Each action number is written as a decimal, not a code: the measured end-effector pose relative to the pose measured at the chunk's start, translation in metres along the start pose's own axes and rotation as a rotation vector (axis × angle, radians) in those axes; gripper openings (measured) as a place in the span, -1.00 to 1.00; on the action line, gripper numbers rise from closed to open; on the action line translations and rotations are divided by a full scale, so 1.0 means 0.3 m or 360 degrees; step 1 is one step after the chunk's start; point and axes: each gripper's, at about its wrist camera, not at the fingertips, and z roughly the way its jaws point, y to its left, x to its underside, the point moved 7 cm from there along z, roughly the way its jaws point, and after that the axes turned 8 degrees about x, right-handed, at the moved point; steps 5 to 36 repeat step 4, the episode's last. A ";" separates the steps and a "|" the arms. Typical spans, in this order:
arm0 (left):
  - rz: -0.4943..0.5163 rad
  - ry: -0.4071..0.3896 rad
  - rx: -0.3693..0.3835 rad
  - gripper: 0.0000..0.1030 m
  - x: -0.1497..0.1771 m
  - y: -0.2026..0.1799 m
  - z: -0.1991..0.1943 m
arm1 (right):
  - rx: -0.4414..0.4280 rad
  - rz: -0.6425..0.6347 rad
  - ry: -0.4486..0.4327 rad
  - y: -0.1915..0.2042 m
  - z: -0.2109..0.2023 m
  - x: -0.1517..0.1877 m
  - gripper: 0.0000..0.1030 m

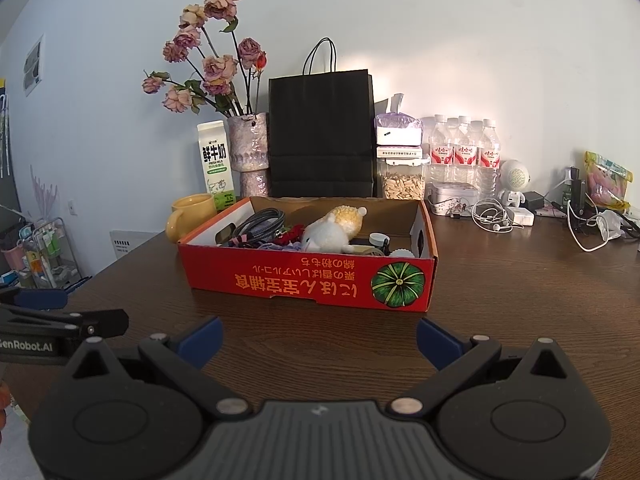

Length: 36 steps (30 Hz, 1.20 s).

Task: Organize objects

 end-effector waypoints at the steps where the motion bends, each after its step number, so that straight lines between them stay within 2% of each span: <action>1: 0.0000 -0.0002 0.0009 1.00 0.001 -0.002 -0.001 | -0.0001 0.0000 0.0000 0.000 0.000 0.000 1.00; 36: 0.0012 -0.0003 0.0001 1.00 0.002 -0.007 -0.001 | 0.0000 -0.0001 0.0000 0.000 0.000 0.000 1.00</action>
